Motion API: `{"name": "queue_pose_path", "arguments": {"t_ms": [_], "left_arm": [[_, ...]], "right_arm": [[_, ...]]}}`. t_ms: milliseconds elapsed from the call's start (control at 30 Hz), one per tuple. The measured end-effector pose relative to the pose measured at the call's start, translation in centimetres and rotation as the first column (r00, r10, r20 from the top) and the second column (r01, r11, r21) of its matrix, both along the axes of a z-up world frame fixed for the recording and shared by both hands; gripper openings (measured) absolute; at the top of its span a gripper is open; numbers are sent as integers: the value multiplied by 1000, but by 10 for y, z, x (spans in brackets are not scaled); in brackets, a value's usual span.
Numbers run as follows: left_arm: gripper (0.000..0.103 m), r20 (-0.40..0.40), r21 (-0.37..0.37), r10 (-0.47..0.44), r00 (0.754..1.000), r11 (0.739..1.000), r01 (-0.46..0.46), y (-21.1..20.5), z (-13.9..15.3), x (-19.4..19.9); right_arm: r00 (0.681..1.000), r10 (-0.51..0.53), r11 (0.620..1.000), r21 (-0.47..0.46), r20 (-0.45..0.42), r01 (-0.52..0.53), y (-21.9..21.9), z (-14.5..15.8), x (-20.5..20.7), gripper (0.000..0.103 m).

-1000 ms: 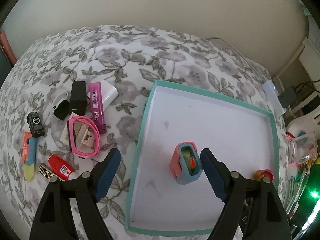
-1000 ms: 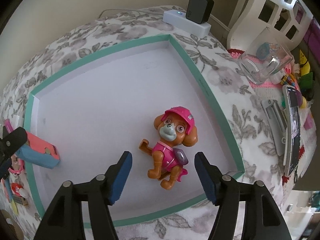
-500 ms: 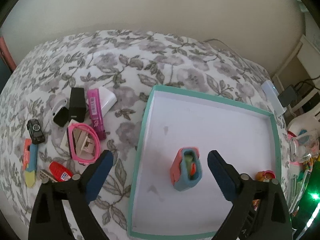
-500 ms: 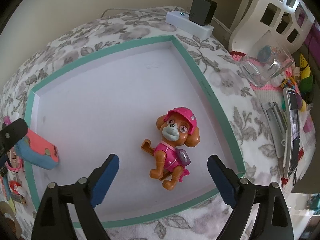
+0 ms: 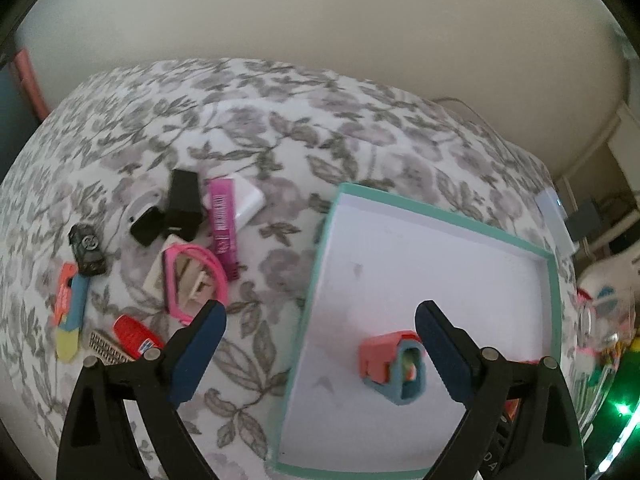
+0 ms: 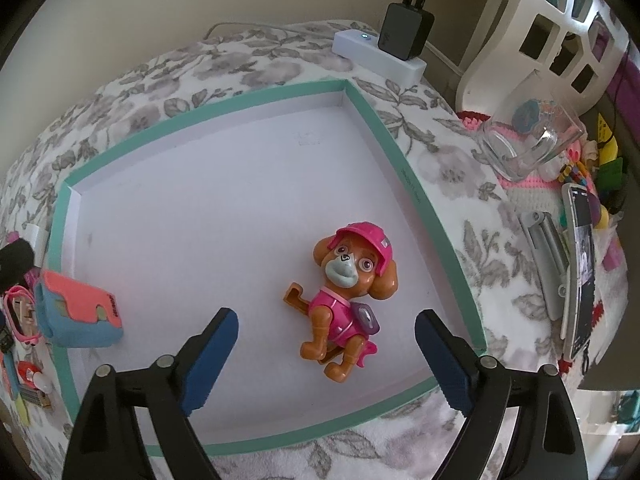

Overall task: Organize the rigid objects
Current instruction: 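Open both grippers to release the puppy and pink-blue toy into the tray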

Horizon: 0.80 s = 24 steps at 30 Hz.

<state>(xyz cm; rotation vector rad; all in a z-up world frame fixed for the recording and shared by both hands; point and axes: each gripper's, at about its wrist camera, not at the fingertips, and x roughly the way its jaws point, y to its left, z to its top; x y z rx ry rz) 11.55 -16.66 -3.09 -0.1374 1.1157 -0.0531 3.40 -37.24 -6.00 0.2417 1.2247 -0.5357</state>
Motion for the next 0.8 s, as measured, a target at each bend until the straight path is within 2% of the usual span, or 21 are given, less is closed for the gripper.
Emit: {"name": "queue_pose_path", "arguments": {"t_ms": [133, 233, 333, 500, 800], "left_arm": [[96, -11, 31, 43, 999, 999, -42, 9, 3, -3], [96, -56, 66, 47, 997, 997, -43, 10, -2, -6], [96, -84, 47, 22, 996, 999, -18, 6, -7, -7], [96, -72, 19, -41, 997, 999, 42, -8, -7, -10], [96, -63, 3, -27, 998, 1000, 27, -2, -3, -9]], "right_arm": [[1000, 0, 1000, -1, -1, 0, 0, 0, 0, 92], [1000, 0, 1000, -6, 2, 0, 0, 2, 0, 92], [1000, 2, 1000, -15, 8, -2, 2, 4, -1, 92], [1000, 1, 1000, -24, 16, 0, 2, 6, -1, 92], [1000, 14, 999, -51, 25, -12, 8, 10, -1, 92]]}}
